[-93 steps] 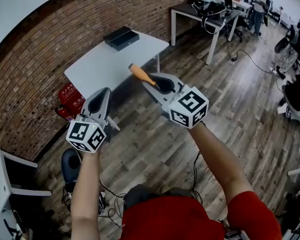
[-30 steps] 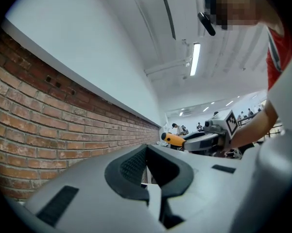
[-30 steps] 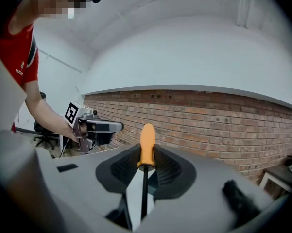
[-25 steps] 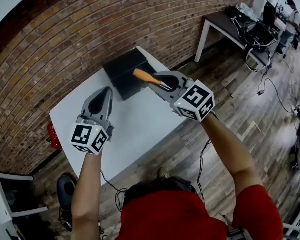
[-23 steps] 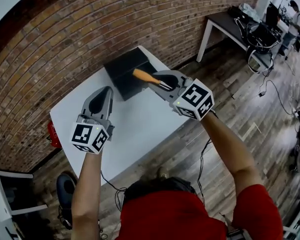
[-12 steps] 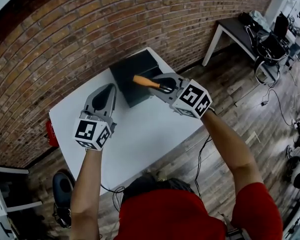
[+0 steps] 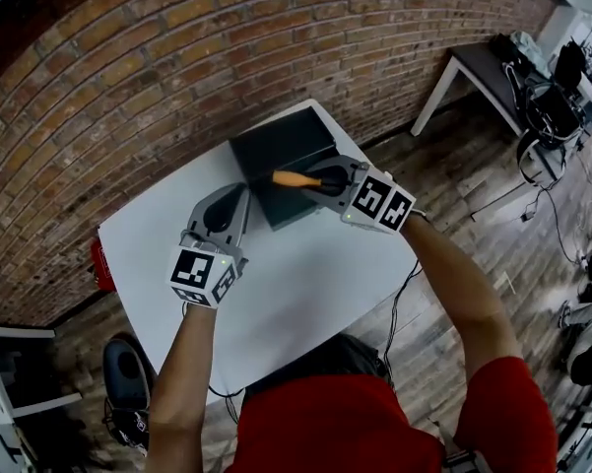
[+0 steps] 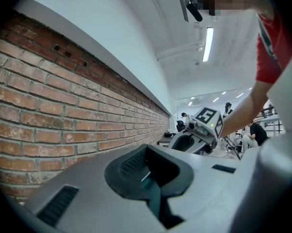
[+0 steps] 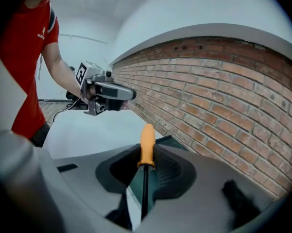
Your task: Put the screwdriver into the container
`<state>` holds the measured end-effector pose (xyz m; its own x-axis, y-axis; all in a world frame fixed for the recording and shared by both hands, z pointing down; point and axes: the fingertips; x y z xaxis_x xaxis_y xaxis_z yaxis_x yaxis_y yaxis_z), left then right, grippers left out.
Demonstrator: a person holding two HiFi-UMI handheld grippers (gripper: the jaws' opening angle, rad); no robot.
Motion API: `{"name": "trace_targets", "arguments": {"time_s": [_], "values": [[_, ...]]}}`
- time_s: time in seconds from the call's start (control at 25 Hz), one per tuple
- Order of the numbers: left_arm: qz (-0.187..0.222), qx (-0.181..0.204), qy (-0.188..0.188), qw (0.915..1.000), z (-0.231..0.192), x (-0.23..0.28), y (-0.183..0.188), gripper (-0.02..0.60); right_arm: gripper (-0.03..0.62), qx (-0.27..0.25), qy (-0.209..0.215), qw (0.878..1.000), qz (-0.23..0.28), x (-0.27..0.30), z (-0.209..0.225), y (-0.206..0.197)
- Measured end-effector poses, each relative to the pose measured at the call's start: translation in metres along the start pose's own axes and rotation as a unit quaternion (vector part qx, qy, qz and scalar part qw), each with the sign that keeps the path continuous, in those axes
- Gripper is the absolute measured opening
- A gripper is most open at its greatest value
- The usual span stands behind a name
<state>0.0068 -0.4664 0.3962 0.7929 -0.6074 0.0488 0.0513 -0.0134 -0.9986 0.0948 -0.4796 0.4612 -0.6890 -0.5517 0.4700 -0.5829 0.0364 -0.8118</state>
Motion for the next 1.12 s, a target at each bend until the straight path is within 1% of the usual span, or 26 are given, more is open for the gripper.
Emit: {"name": "trace_targets", "arguments": {"time_s": [0.24, 0.4, 0.56, 0.72, 0.84, 0.92, 1.12], "values": [[-0.007, -0.016, 0.021, 0.9996, -0.01, 0.015, -0.021, 0.012, 0.093, -0.036, 0.061, 0.997, -0.037, 0.048, -0.001, -0.036], [-0.019, -0.025, 0.039, 0.9988, -0.023, 0.024, -0.038, 0.012, 0.094, -0.056, 0.102, 0.992, -0.055, 0.075, -0.006, -0.056], [-0.028, -0.033, 0.048, 0.9979, -0.028, 0.03, -0.051, 0.012, 0.094, -0.082, 0.13, 0.985, -0.078, 0.093, -0.011, -0.077], [-0.032, -0.046, 0.055, 0.9969, -0.034, 0.034, -0.06, 0.012, 0.094, -0.093, 0.152, 0.979, -0.097, 0.109, -0.015, -0.095], [-0.034, -0.055, 0.057, 0.9963, -0.036, 0.037, -0.065, 0.012, 0.094, -0.084, 0.167, 0.976, -0.111, 0.114, -0.015, -0.103], [-0.033, -0.06, 0.059, 0.9959, -0.038, 0.037, -0.069, 0.012, 0.094, -0.083, 0.168, 0.975, -0.116, 0.117, -0.012, -0.104], [-0.033, -0.067, 0.058, 0.9955, -0.038, 0.042, -0.074, 0.012, 0.094, -0.098, 0.167, 0.968, -0.158, 0.118, -0.014, -0.121]]}}
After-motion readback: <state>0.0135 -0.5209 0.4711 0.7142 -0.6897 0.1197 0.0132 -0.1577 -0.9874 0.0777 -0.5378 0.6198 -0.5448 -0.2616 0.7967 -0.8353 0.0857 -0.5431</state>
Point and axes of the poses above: the fingertips, and each gripper's own axes: x forward along the fingers, z to its right, y out of its top, and after that the axes turned 8 degrees about -y, right-handed
